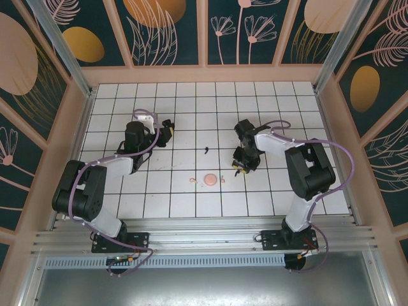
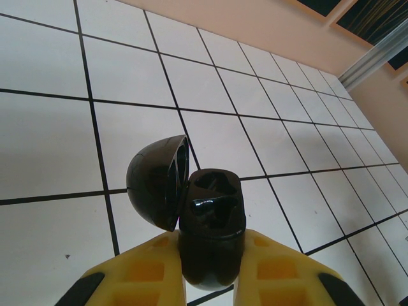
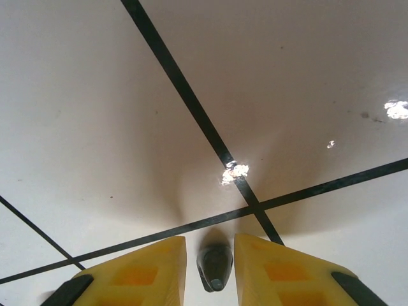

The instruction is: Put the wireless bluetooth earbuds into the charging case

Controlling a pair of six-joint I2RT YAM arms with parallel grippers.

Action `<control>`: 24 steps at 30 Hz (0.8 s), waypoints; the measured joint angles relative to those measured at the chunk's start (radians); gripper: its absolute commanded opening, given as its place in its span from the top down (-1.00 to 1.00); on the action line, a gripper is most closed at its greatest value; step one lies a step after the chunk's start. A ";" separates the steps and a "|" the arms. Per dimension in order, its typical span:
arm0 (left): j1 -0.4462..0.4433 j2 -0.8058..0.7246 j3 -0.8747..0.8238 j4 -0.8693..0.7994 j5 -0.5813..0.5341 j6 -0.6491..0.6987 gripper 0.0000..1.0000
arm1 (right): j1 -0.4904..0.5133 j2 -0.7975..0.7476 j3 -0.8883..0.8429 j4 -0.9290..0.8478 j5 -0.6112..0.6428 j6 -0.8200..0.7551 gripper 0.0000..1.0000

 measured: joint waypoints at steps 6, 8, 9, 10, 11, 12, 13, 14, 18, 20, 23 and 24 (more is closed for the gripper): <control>0.000 0.000 0.000 0.000 0.000 0.000 0.91 | 0.010 0.013 0.002 0.000 -0.002 -0.006 0.48; 0.000 0.000 0.000 0.000 0.000 0.000 0.91 | 0.013 0.017 0.002 0.000 -0.004 -0.007 0.50; 0.000 0.000 0.000 0.000 0.000 0.000 0.91 | 0.014 0.017 0.002 0.000 -0.004 -0.007 0.50; 0.000 0.000 0.000 0.000 0.000 0.000 0.91 | 0.014 0.018 0.002 -0.001 -0.004 -0.007 0.51; 0.000 0.000 0.000 0.000 0.000 0.001 0.91 | 0.014 0.019 0.002 -0.001 -0.004 -0.008 0.52; 0.000 0.000 0.000 0.000 0.000 0.003 0.91 | 0.014 0.019 0.002 -0.002 -0.004 -0.008 0.53; 0.000 0.000 0.000 0.000 0.000 0.003 0.91 | 0.014 0.019 0.002 -0.002 -0.004 -0.008 0.53; 0.000 0.000 0.000 0.000 0.000 0.003 0.91 | 0.014 0.019 0.002 -0.003 -0.003 -0.009 0.54; 0.000 0.000 0.000 0.000 0.000 0.003 0.91 | 0.014 0.023 0.004 -0.008 -0.003 -0.018 0.55; 0.000 0.000 0.000 -0.001 0.000 0.003 0.91 | 0.014 0.023 0.005 -0.010 -0.003 -0.021 0.50; 0.000 -0.001 0.000 -0.005 0.000 0.003 0.91 | 0.014 0.024 0.006 -0.011 -0.003 -0.026 0.51; 0.000 -0.001 0.000 -0.006 0.000 0.003 0.91 | 0.014 0.024 0.006 -0.011 -0.003 -0.026 0.52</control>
